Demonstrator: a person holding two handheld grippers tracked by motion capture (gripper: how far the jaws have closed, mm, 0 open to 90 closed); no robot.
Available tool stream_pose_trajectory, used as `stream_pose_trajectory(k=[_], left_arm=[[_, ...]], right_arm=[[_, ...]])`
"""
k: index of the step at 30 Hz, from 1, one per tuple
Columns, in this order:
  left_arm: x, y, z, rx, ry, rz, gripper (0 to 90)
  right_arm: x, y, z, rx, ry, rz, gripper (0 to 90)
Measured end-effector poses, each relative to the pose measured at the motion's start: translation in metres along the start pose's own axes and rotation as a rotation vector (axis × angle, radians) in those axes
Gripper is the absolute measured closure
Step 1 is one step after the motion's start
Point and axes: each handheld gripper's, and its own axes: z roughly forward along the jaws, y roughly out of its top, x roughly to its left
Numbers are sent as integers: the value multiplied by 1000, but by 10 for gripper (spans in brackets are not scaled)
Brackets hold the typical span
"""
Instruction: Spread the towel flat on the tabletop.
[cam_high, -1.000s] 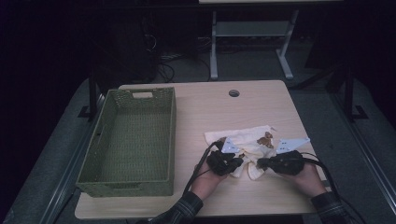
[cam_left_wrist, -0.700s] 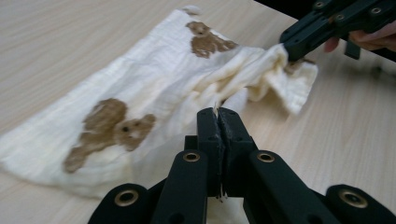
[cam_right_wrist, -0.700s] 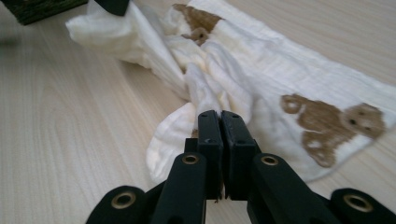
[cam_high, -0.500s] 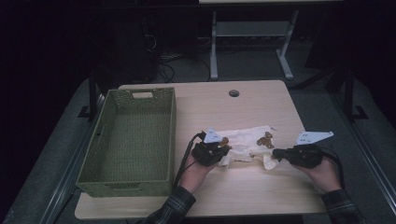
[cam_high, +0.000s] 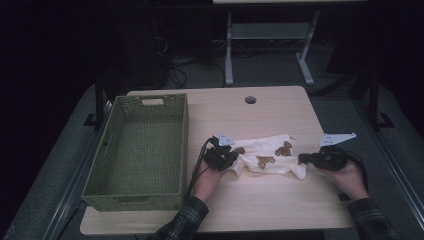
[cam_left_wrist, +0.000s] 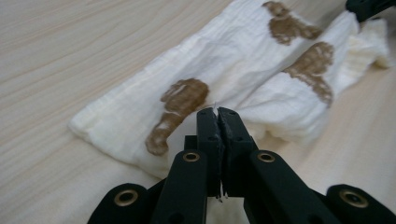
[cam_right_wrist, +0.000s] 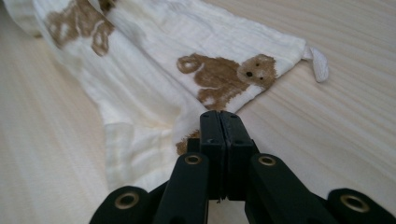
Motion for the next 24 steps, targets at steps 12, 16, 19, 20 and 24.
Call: stream_pose_trajectory(k=[12,16,19,20,24], left_arm=[[8,-1,16,42,47,15,767],[7,3,2,-4,36,-11,696],[3,4,-10,-32,21,-4,678],[1,5,-15,-36,17,7,675],[-12,1,-30,-48,-26,29,680]], right_arm=[[-6,-2,13,47,-51,9,799],[-9,-1,1,-9,-49,27,759],[-7,-2,-11,-49,-35,45,749],[-7,-2,-14,-57,-34,44,749],[2,-6,-21,-53,-9,36,749]])
